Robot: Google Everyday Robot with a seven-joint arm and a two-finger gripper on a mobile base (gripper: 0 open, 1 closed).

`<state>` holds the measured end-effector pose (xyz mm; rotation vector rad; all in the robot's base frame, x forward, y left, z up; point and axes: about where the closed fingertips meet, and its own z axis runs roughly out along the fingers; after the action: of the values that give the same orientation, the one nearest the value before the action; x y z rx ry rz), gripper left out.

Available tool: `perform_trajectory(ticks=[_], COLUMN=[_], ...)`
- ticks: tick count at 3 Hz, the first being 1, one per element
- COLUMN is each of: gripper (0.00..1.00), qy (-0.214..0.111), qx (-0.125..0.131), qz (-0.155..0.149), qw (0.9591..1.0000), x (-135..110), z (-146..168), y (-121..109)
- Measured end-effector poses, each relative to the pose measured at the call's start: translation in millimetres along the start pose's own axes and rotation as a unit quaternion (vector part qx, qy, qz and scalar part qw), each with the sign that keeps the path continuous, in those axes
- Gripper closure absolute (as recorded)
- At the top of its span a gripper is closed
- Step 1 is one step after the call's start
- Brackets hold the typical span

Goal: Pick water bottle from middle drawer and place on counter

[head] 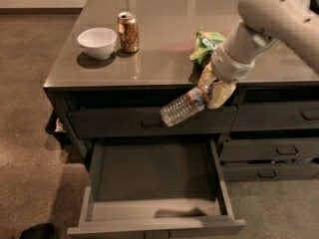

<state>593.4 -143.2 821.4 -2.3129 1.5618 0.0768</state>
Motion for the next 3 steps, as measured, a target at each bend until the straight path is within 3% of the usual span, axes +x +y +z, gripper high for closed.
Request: perform_trajectory(ticks=[1,2,3], gripper=[1.0,1.0,1.0], qy=[0.06,0.092,0.091], qx=[0.024,0.039,0.054], qz=[-0.03,-0.055,-0.068], qw=[0.9975,0.9935,0.992], x=[-22.8,-40.3,-46.3], z=[-72.3,-111.2,-123.3], y=[-13.2,-40.8,-76.0])
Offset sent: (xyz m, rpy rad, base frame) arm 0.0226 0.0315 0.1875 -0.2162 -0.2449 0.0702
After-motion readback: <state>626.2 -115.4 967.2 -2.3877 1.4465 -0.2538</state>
